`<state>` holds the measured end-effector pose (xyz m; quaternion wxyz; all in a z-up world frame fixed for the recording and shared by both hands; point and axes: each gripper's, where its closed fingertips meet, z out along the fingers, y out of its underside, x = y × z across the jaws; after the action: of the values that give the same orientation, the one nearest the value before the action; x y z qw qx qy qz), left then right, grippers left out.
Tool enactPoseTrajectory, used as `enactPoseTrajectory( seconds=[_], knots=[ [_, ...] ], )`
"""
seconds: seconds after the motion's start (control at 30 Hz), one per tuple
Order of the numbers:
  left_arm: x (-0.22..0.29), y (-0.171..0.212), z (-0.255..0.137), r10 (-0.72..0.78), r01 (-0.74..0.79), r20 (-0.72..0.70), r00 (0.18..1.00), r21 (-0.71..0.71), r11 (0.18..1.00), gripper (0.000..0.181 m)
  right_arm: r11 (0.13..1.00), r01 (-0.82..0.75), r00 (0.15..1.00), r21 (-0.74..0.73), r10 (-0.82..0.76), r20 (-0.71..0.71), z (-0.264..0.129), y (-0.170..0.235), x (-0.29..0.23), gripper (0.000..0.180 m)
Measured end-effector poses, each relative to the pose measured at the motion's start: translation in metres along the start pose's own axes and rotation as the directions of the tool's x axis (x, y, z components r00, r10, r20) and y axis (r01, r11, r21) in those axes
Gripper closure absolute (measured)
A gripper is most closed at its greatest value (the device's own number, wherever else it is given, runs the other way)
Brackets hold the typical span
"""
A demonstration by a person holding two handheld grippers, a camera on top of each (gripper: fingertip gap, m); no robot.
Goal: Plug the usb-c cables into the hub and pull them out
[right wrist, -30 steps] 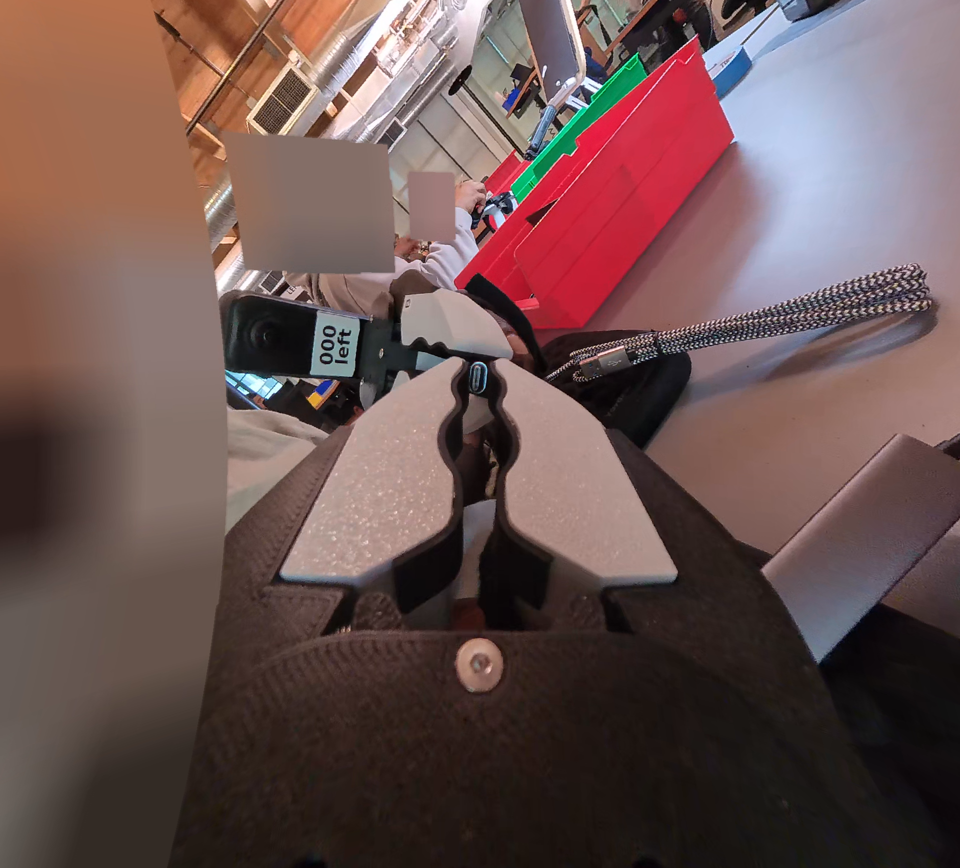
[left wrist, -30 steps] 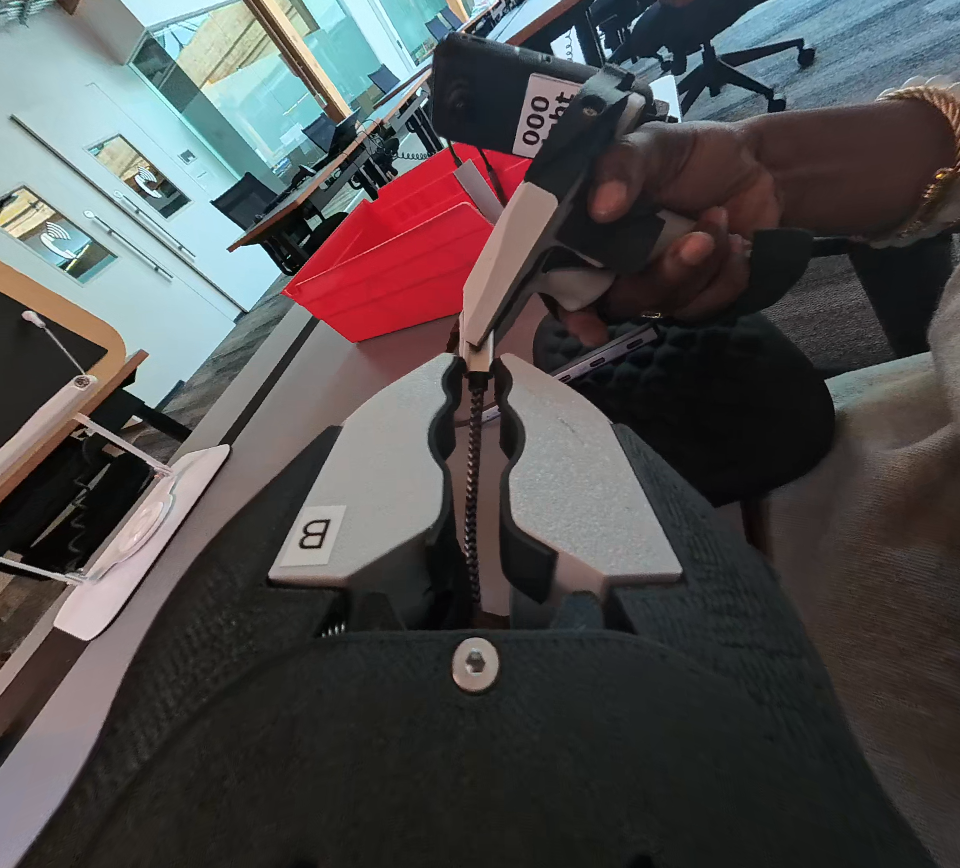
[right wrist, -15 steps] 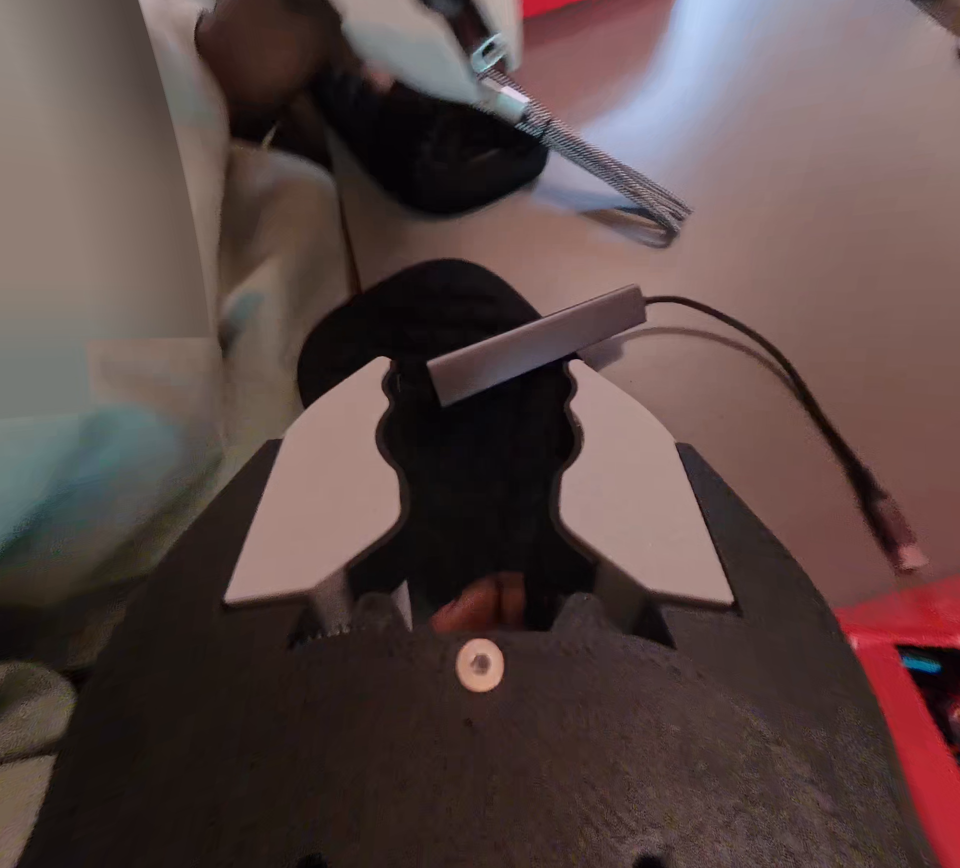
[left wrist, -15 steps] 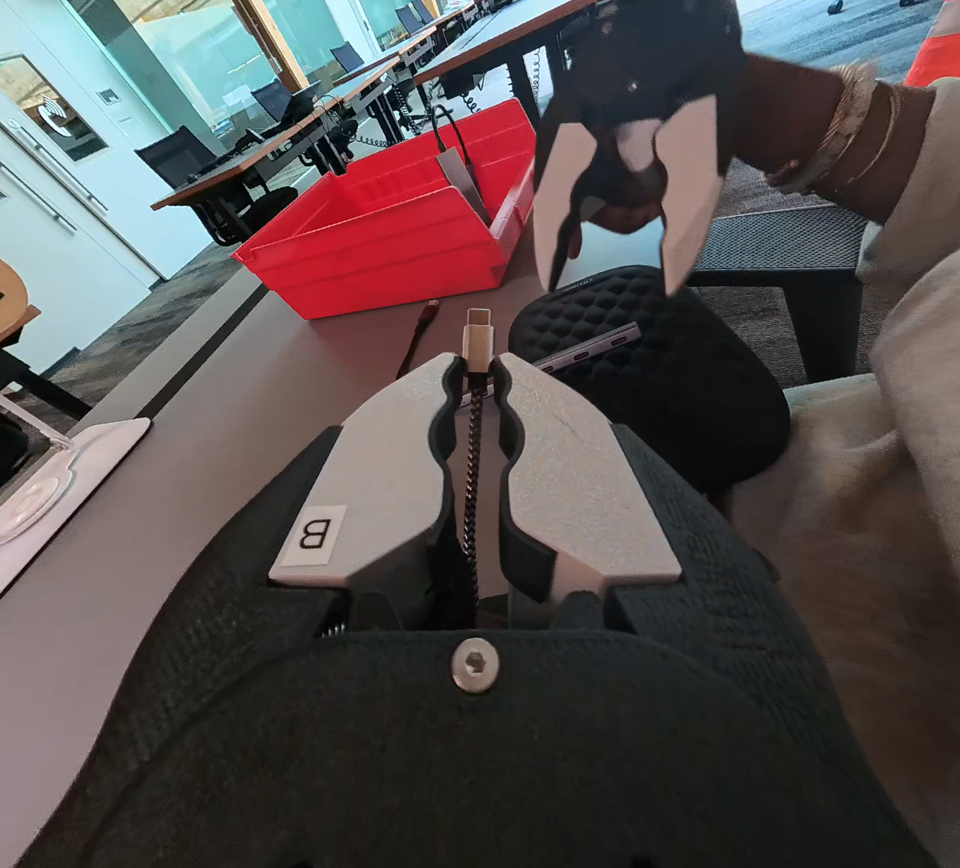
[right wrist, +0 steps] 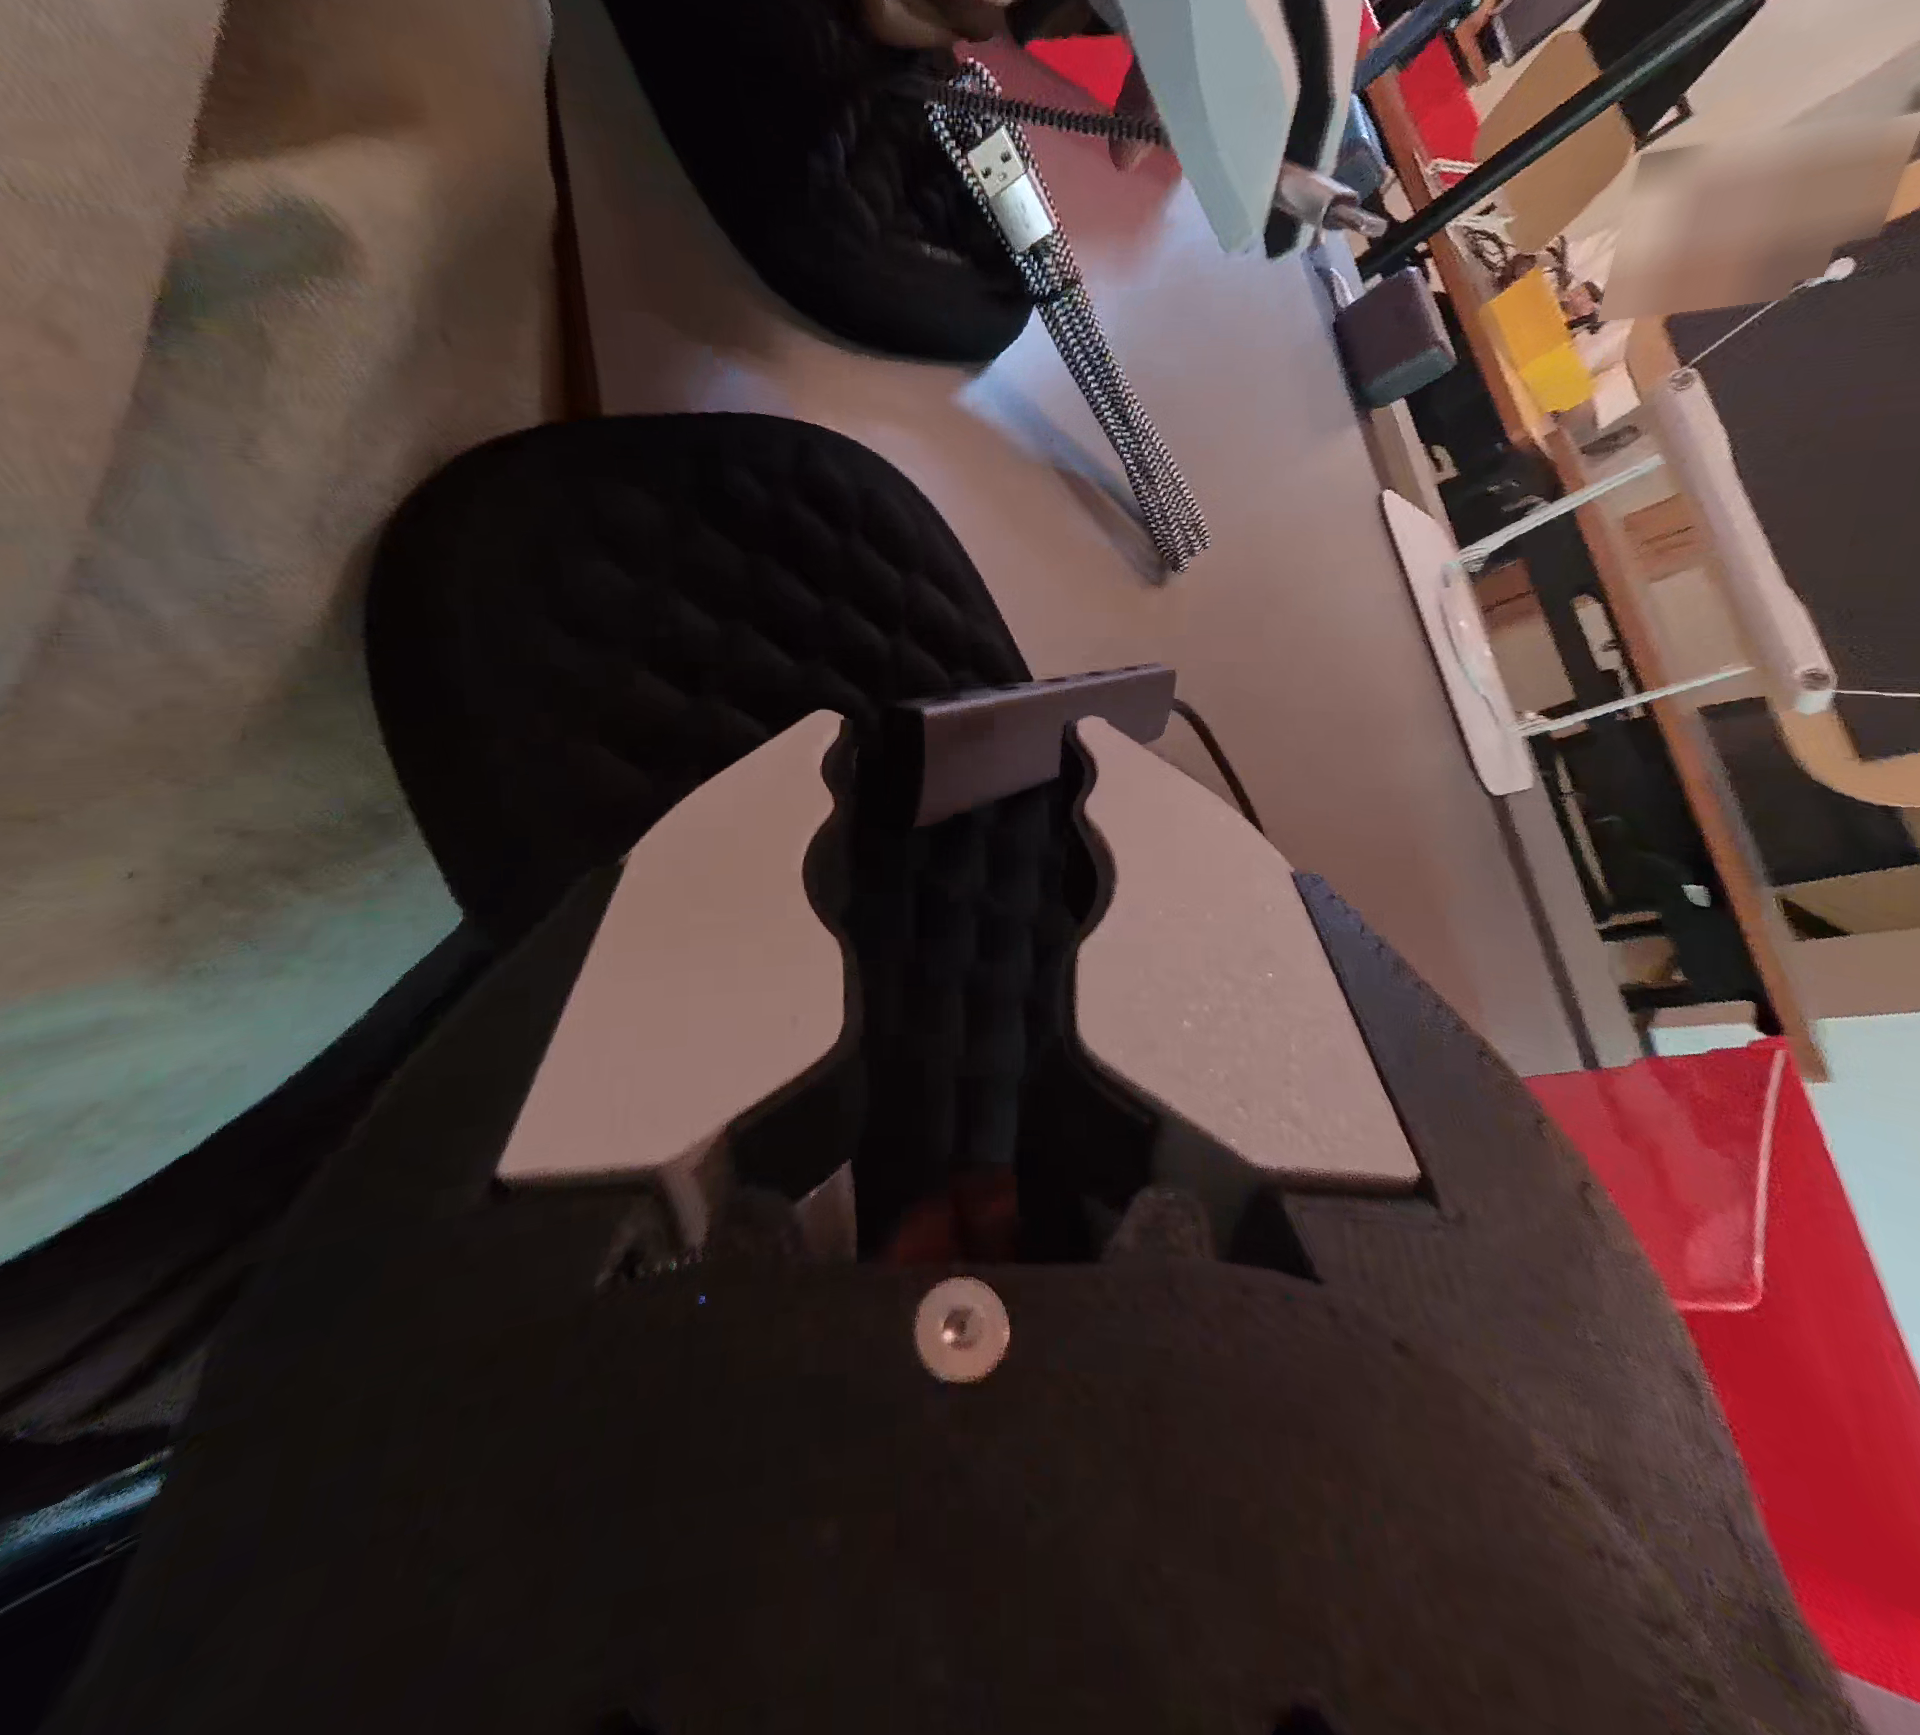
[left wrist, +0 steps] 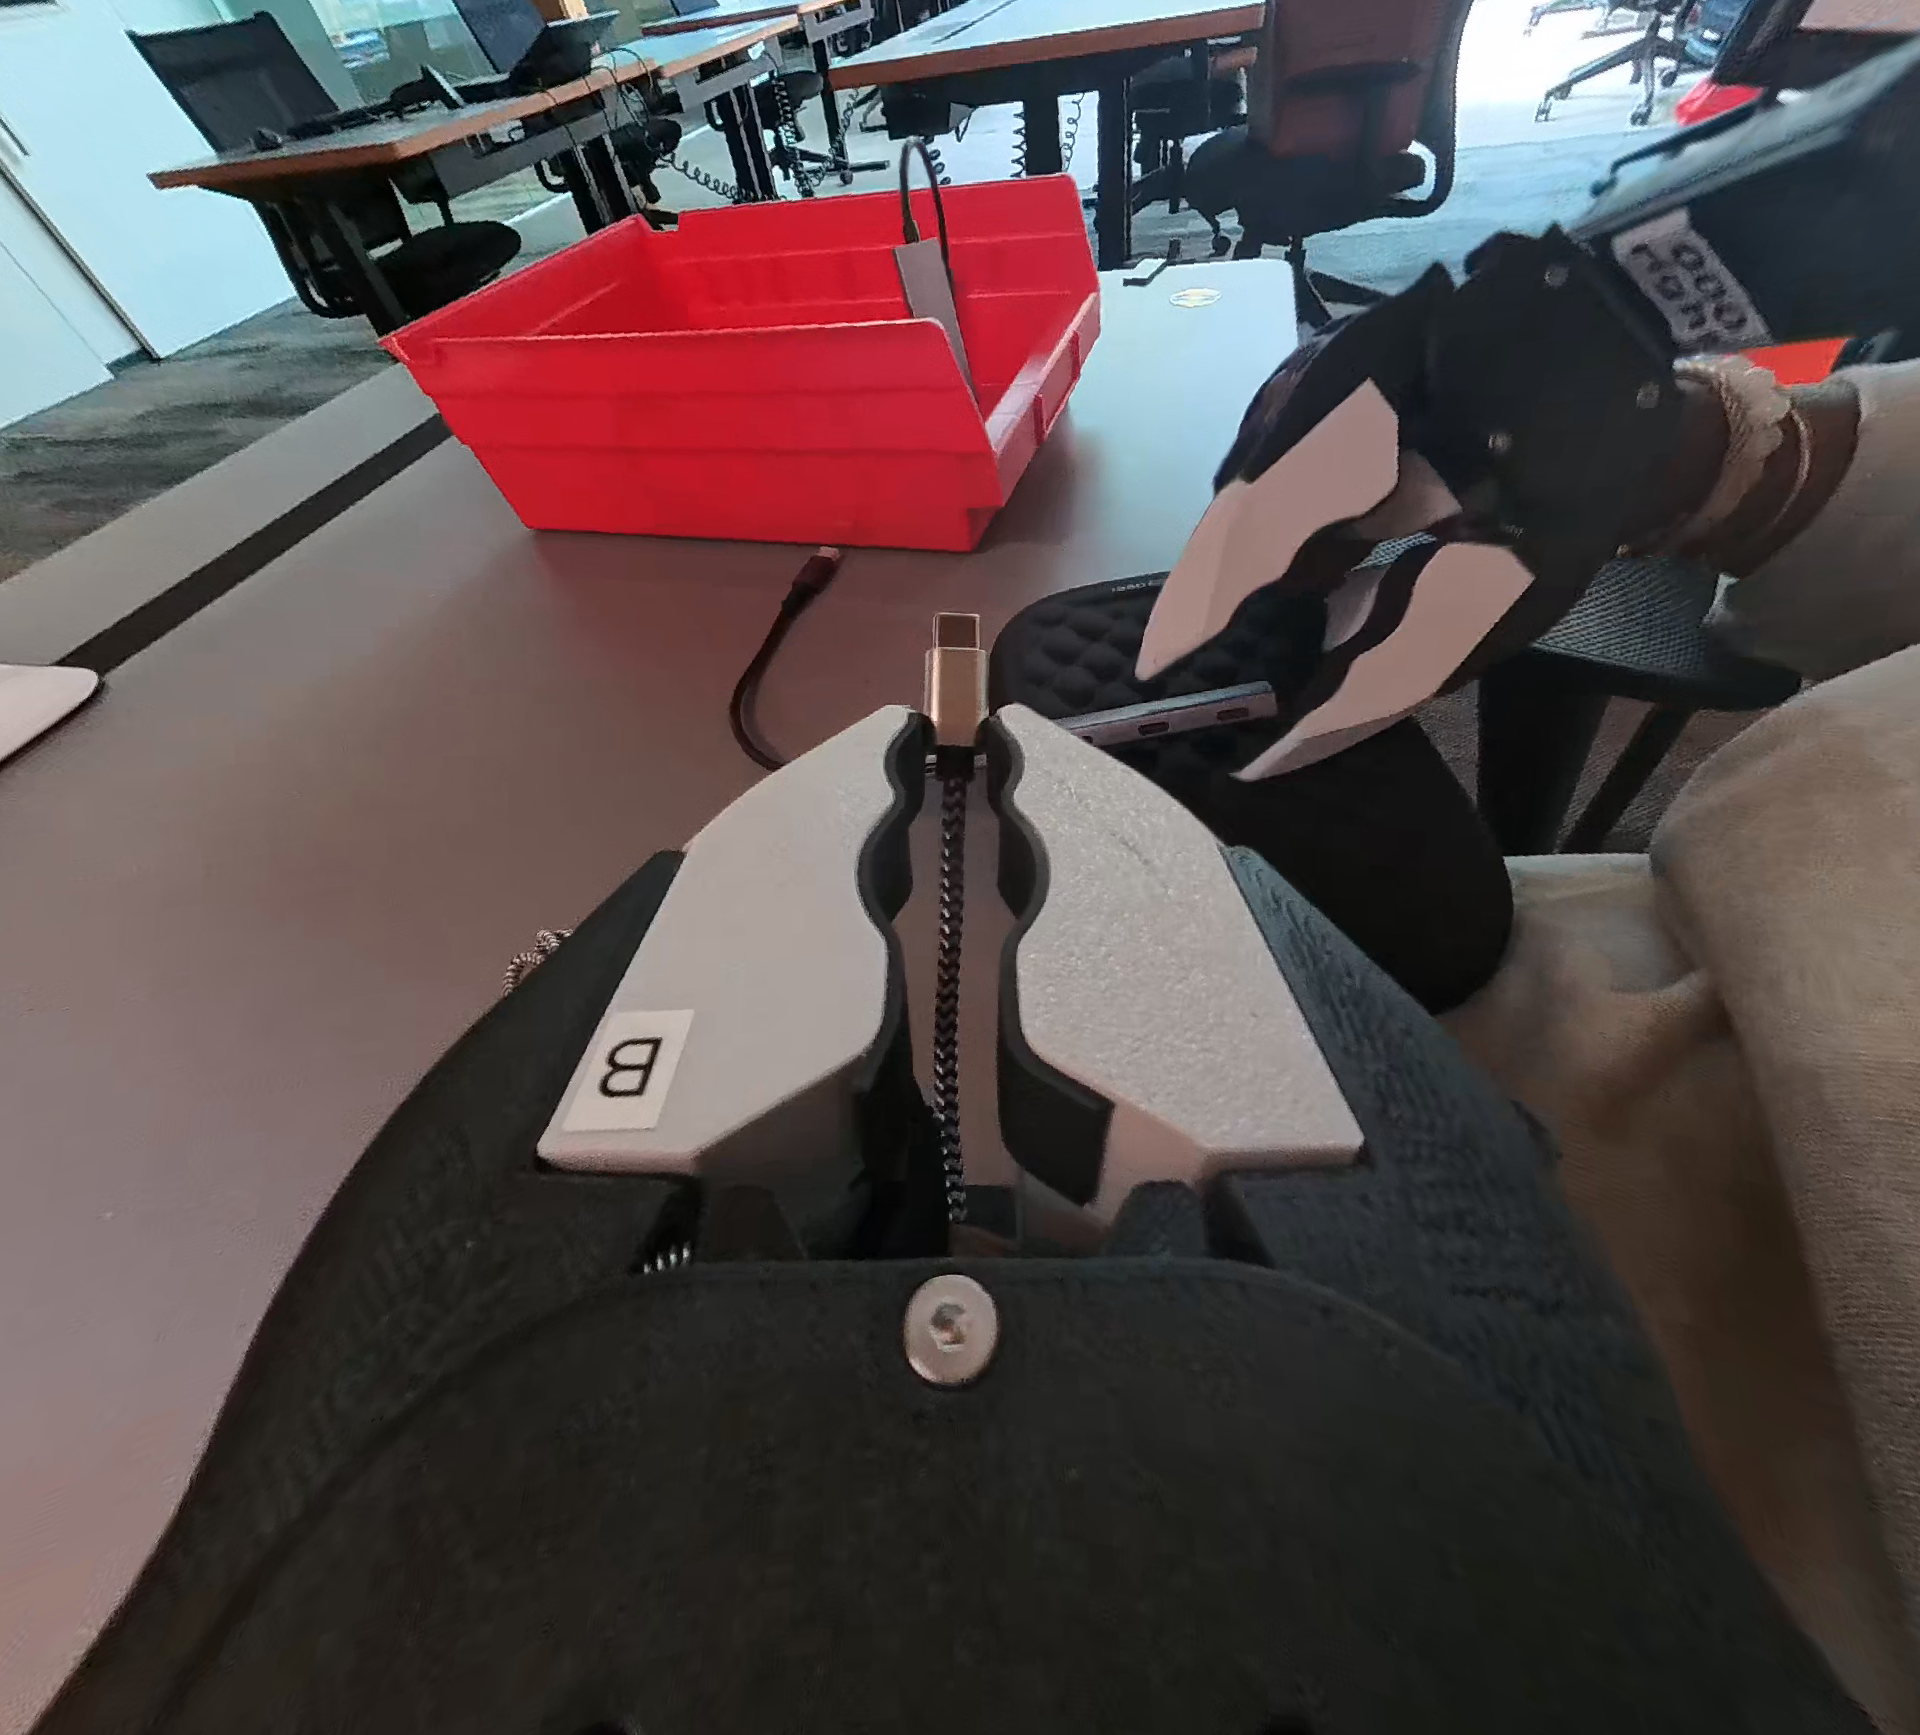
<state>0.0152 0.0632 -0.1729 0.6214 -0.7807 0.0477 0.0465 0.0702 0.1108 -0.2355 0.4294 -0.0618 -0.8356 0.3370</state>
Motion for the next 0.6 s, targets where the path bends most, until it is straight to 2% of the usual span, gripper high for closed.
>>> enactPoseTrajectory(
  seconds=[0.07, 0.2, 0.3, 0.4, 0.5, 0.6],
  knots=[
    [0.000, -0.001, -0.001, -0.009, 0.009, -0.005, 1.000, 0.006, 1.000, 0.170, 0.999, 0.041, 0.998, -0.019, -0.042, -0.037, 0.006, 0.000, 0.000, 0.155],
    [0.001, 0.003, -0.001, -0.016, 0.016, -0.017, 1.000, -0.014, 1.000, 0.170, 0.987, 0.155, 0.964, -0.046, -0.161, -0.209, 0.004, -0.004, 0.020, 0.167],
    [0.007, 0.006, 0.001, -0.034, 0.031, -0.059, 0.998, -0.036, 0.999, 0.170, 0.969, 0.235, 0.906, -0.072, -0.245, -0.344, 0.004, -0.012, 0.040, 0.170],
    [0.016, 0.012, 0.002, -0.075, 0.066, -0.124, 0.989, -0.073, 0.995, 0.170, 0.930, 0.349, 0.802, -0.120, -0.362, -0.475, 0.007, -0.023, 0.054, 0.171],
    [0.020, 0.021, 0.004, -0.083, 0.062, -0.150, 0.985, -0.134, 0.989, 0.170, 0.889, 0.425, 0.727, -0.173, -0.449, -0.520, 0.012, -0.029, 0.055, 0.171],
    [0.026, 0.033, 0.007, -0.066, 0.030, -0.165, 0.984, -0.211, 0.977, 0.170, 0.898, 0.411, 0.757, -0.155, -0.431, -0.491, 0.019, -0.022, 0.052, 0.171]
  ],
)
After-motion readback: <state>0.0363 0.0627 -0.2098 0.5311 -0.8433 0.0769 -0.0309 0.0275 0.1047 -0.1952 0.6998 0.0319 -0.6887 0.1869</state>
